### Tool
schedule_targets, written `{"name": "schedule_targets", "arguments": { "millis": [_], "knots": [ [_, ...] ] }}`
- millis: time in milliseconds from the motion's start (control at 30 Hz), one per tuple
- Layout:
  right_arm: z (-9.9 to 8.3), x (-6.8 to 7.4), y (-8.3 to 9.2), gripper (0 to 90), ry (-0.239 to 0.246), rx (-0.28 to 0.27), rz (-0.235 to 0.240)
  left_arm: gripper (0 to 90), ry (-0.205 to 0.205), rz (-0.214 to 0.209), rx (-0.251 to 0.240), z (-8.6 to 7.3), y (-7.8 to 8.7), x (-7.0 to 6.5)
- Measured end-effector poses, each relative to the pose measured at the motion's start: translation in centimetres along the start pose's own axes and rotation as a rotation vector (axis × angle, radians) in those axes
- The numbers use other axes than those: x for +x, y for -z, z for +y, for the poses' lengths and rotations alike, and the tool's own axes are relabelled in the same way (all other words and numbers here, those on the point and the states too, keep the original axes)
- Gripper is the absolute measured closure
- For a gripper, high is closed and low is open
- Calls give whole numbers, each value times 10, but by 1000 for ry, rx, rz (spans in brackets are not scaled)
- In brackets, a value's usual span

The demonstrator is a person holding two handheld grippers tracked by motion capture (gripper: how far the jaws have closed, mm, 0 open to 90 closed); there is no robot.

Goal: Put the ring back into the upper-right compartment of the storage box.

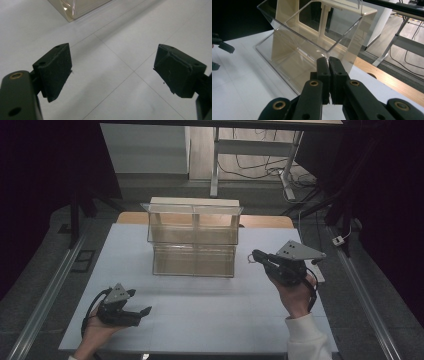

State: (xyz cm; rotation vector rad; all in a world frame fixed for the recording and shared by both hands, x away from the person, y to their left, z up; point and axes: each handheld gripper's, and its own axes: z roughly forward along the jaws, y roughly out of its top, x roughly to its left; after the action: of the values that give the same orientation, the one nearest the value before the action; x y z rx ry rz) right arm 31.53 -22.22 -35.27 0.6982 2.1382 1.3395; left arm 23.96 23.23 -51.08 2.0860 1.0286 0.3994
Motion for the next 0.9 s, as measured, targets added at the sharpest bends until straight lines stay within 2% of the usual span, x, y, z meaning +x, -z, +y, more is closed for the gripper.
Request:
{"name": "schedule_targets", "arguments": {
  "millis": [267,733,900],
  "knots": [
    [7,0,-8,870,-4,-16,10,148,2,0,1,0,0,0],
    [28,5,-26,870,24,-14,21,148,2,-2,2,0,0,0],
    [34,5,-34,870,17,-24,32,148,1,1,-1,0,0,0]
  ]
}}
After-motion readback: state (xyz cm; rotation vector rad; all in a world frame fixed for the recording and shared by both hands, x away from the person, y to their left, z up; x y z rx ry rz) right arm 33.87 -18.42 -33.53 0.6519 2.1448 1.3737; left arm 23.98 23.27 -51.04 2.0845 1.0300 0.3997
